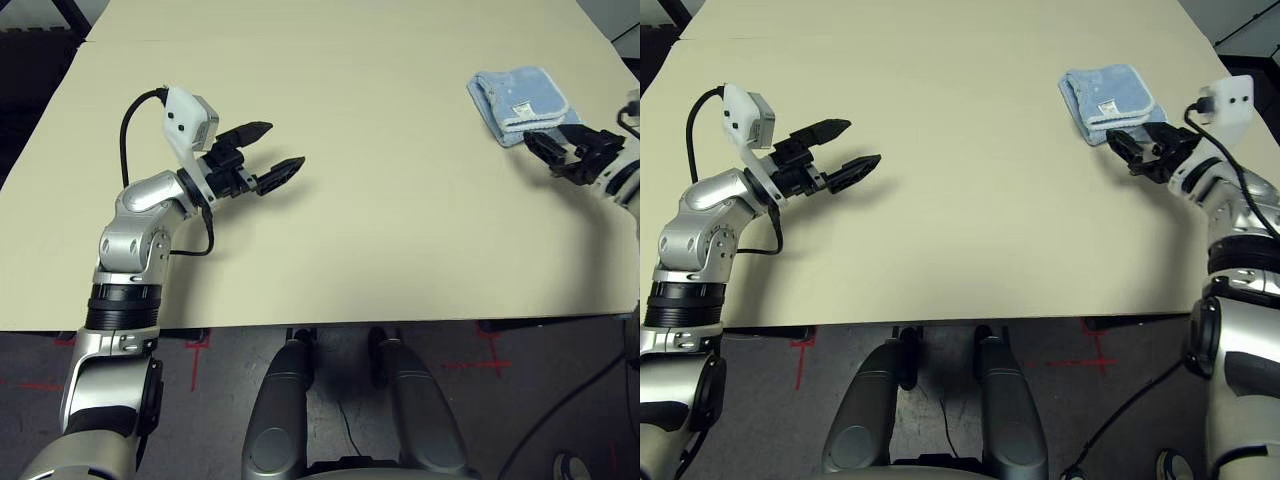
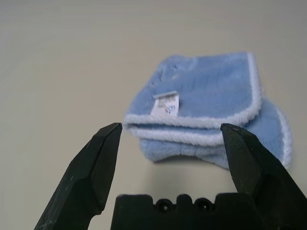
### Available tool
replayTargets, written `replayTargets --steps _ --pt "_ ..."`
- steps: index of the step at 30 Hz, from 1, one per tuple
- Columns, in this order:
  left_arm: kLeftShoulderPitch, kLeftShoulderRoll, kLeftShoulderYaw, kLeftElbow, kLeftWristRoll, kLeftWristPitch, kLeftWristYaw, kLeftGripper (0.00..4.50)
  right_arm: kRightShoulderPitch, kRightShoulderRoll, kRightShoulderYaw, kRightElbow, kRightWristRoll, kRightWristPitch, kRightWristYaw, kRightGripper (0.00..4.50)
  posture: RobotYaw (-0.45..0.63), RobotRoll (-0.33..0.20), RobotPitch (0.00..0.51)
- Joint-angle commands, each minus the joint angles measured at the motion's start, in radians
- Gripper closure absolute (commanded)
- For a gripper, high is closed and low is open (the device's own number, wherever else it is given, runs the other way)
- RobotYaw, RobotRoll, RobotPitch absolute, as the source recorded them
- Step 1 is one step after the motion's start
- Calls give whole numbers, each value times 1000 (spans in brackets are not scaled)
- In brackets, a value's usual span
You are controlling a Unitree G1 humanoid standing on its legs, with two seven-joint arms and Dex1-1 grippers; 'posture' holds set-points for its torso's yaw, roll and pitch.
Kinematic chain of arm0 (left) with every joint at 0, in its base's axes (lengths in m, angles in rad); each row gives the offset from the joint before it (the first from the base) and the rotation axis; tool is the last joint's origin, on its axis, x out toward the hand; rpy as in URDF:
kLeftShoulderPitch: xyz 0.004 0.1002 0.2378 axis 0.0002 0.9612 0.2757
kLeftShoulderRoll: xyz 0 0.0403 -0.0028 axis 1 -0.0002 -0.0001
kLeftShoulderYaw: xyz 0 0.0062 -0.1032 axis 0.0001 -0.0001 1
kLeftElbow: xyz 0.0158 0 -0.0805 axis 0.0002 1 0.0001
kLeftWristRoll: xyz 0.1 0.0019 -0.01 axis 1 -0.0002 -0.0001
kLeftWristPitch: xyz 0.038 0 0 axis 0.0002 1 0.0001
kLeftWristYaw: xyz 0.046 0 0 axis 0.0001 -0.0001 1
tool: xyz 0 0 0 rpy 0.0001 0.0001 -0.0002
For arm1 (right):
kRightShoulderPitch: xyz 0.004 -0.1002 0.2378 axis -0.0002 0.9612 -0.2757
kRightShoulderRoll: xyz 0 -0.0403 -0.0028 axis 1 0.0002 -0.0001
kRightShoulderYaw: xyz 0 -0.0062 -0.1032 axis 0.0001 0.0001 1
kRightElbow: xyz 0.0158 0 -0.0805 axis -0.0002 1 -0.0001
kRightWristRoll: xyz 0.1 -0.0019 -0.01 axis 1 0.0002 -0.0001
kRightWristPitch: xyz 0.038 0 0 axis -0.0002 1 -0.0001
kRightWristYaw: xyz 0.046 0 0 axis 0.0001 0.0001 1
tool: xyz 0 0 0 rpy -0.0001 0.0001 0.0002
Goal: Fold the towel and set it aside.
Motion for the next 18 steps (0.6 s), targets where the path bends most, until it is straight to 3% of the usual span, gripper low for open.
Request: replayTargets --steps 1,9,14,18 --pt "7 -12 25 2 14 11 61 0 38 50 -41 -85 31 -95 -51 36 8 0 272" --pt "-11 -109 89 72 112 -54 361 0 21 194 -23 -70 -58 -274 -355 36 16 0 277" --pt "-50 -195 150 176 190 -189 604 0 -40 288 24 -2 -115 -339 -480 36 36 0 270" --pt "-49 -220 185 257 253 -331 753 0 -67 345 33 58 -126 -391 -538 36 66 0 256"
